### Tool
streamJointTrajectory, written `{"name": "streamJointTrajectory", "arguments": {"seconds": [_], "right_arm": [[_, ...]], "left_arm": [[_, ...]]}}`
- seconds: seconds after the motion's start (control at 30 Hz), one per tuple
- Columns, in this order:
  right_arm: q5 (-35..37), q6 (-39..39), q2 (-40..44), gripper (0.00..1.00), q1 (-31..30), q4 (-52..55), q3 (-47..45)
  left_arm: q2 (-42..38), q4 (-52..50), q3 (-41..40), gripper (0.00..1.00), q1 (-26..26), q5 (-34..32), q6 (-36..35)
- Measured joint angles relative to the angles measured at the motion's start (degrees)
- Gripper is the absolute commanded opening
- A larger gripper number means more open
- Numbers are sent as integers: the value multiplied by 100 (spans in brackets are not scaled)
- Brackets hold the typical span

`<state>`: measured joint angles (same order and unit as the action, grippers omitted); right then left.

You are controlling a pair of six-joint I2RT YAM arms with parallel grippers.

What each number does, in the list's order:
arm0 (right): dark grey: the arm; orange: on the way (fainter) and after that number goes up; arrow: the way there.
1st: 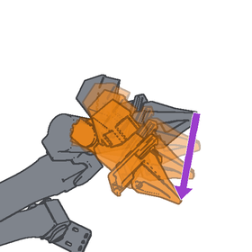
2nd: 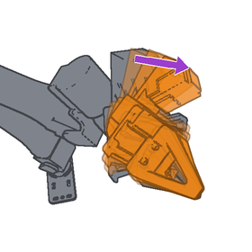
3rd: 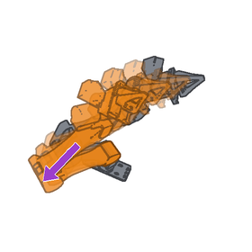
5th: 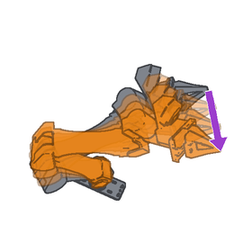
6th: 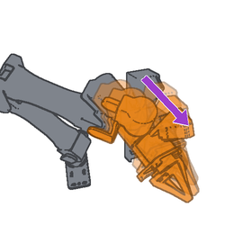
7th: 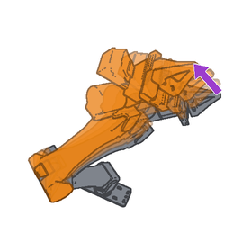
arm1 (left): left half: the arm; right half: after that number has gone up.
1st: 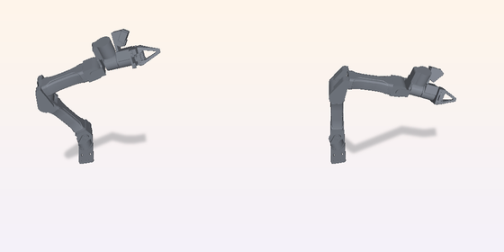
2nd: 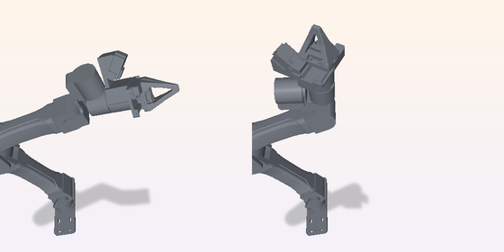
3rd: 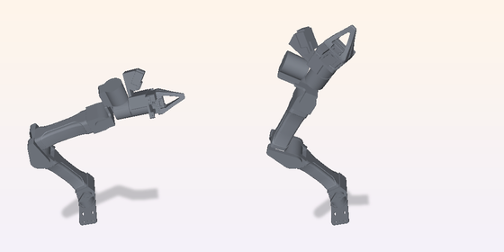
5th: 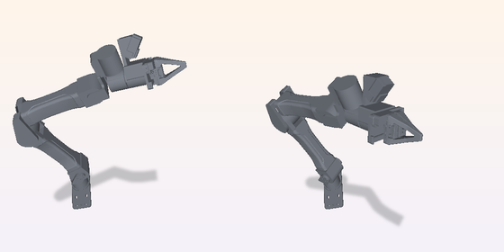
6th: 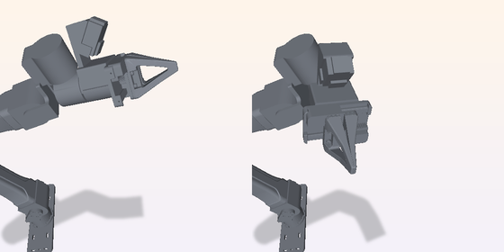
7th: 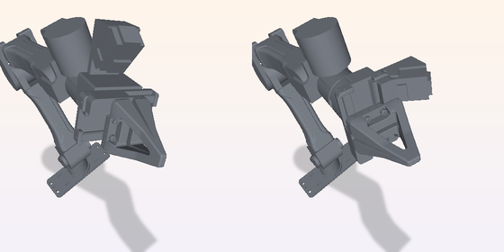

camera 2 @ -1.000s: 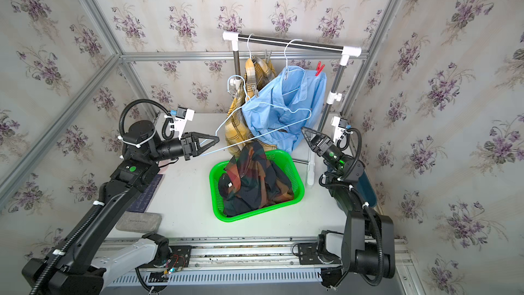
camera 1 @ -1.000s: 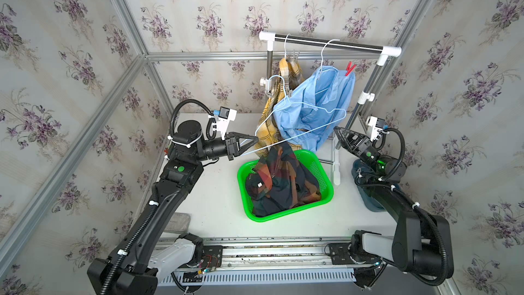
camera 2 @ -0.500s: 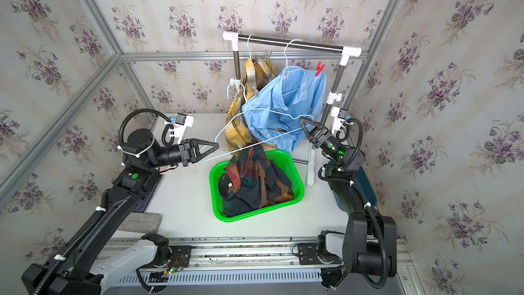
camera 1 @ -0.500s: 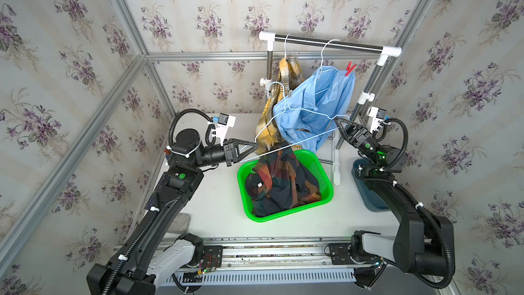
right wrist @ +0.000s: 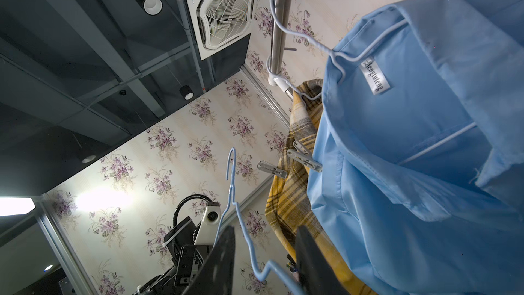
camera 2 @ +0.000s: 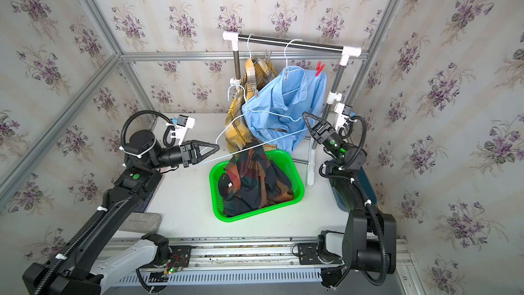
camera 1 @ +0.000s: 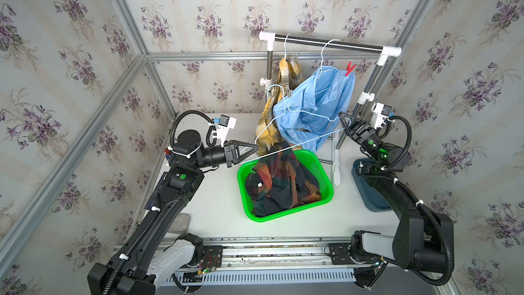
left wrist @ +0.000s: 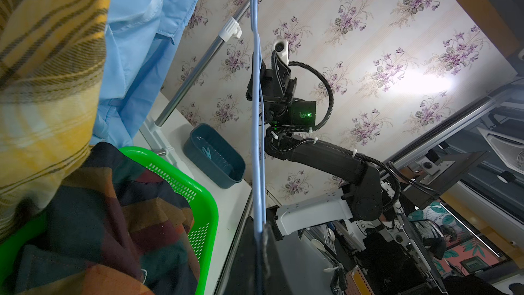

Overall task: Remove the clothespins securing long-sleeve shirts to the hanger
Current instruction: Place the hanger on the clothesline.

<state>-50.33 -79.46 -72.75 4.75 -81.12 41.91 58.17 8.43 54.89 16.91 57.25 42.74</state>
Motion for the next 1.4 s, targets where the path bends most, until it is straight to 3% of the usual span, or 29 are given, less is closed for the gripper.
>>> {"name": "streamJointTrajectory", "arguments": {"seconds": [0.23, 0.27, 0.33, 0.43, 0.5, 0.67, 0.83, 1.07, 1.4], "right_arm": [[142, -7, 140, 0, -48, 90, 20], [173, -42, 170, 0, -52, 129, 31], [197, -26, 247, 0, -55, 179, 39], [284, -26, 431, 0, -57, 367, 114], [402, 22, 693, 0, -57, 675, 221], [588, 393, 1342, 0, -57, 1561, 732], [682, 1231, 2004, 0, -74, 2977, 1513], [1681, 3289, 2664, 0, -61, 5720, 3150], [3292, 5560, 2785, 0, -63, 8658, 5012]], "left_arm": [[22, 103, -63, 0, 0, 24, 76], [24, 136, -63, 1, 0, 17, 81], [31, 149, -63, 19, -7, 22, 81], [15, 160, -33, 57, -9, -17, 81], [-2, 92, 61, 77, -15, -52, 57], [-208, -640, 551, 99, -61, -433, -407], [-625, -1692, 955, 99, -352, -1346, -863], [-782, -3373, 1641, 99, -407, -3014, -1698], [-911, -4225, 1333, 99, -356, -3512, -1860]]}}
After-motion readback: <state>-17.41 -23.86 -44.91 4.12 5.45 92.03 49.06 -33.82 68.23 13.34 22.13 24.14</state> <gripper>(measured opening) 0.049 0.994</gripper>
